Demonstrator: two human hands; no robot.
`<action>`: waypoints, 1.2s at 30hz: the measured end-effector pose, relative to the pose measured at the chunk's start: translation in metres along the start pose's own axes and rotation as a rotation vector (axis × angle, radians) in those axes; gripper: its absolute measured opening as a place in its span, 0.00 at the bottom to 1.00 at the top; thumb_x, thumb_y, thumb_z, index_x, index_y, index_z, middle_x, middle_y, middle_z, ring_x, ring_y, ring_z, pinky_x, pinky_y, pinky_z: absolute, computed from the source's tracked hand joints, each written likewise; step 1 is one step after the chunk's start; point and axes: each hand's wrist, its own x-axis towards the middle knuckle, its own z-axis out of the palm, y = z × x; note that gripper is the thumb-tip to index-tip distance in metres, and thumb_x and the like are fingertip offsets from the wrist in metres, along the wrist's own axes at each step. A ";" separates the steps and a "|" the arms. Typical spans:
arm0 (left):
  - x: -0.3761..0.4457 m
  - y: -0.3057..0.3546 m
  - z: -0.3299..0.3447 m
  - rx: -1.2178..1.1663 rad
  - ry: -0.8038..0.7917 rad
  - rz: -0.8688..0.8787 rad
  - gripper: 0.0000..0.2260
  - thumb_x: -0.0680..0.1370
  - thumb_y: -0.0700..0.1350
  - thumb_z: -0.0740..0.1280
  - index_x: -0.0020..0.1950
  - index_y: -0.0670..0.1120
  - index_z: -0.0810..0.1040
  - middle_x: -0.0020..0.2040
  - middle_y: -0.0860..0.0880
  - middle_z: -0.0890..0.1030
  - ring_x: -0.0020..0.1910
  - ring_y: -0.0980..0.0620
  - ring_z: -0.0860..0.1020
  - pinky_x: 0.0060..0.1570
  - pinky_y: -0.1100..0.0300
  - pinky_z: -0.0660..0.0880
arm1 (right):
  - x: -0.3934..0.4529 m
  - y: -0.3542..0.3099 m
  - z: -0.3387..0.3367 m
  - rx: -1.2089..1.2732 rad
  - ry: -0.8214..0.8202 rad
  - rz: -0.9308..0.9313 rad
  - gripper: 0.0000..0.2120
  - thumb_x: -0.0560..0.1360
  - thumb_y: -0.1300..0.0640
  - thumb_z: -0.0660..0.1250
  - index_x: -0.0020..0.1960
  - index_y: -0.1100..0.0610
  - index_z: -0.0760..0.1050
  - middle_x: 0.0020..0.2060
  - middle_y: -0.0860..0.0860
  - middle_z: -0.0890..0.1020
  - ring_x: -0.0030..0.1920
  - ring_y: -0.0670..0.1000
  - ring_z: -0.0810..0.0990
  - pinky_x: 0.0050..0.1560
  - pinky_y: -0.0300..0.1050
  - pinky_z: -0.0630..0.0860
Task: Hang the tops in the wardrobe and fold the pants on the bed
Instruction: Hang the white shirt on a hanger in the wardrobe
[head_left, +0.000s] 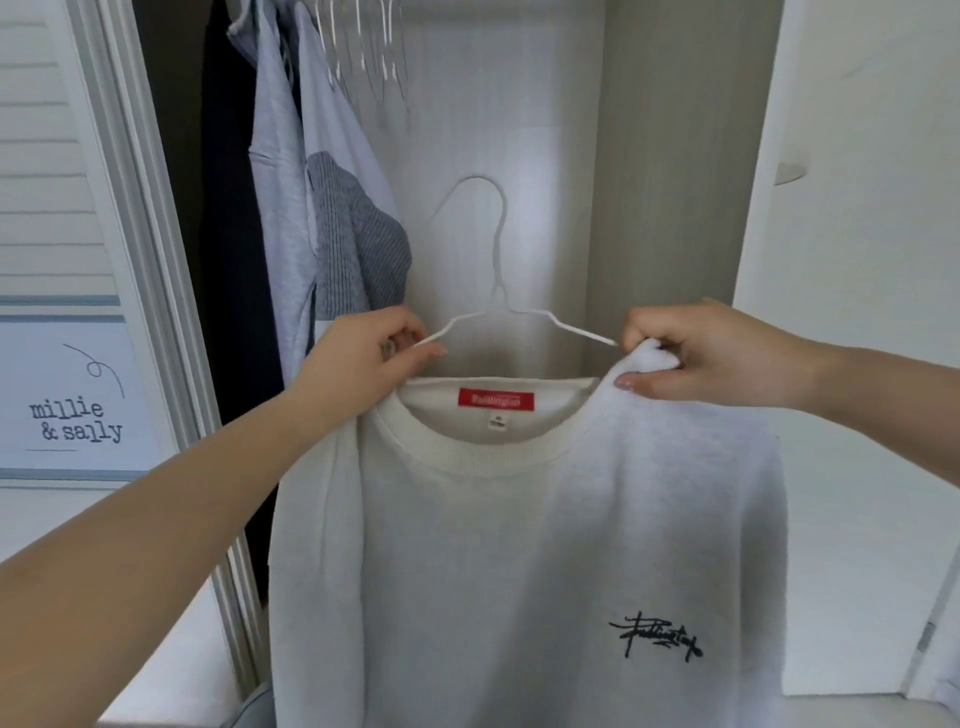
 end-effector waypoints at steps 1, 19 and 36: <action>-0.002 -0.003 -0.001 -0.027 -0.027 -0.016 0.08 0.75 0.47 0.70 0.43 0.41 0.80 0.32 0.53 0.77 0.33 0.62 0.73 0.35 0.73 0.66 | -0.003 0.005 0.001 0.021 0.013 0.010 0.14 0.72 0.57 0.72 0.39 0.45 0.67 0.31 0.40 0.74 0.31 0.44 0.71 0.33 0.28 0.65; 0.009 -0.015 -0.005 0.110 -0.003 0.104 0.18 0.79 0.53 0.62 0.44 0.40 0.81 0.36 0.46 0.80 0.36 0.49 0.77 0.39 0.56 0.71 | 0.024 -0.023 0.026 0.722 0.014 0.278 0.12 0.73 0.48 0.62 0.34 0.52 0.76 0.20 0.47 0.66 0.21 0.46 0.65 0.25 0.33 0.66; 0.098 -0.054 0.032 -0.601 0.182 -0.454 0.06 0.77 0.49 0.67 0.44 0.50 0.83 0.41 0.56 0.84 0.42 0.63 0.79 0.39 0.77 0.70 | 0.106 -0.049 -0.002 1.887 -0.116 -0.006 0.26 0.58 0.67 0.81 0.55 0.69 0.79 0.24 0.52 0.66 0.23 0.51 0.72 0.28 0.47 0.77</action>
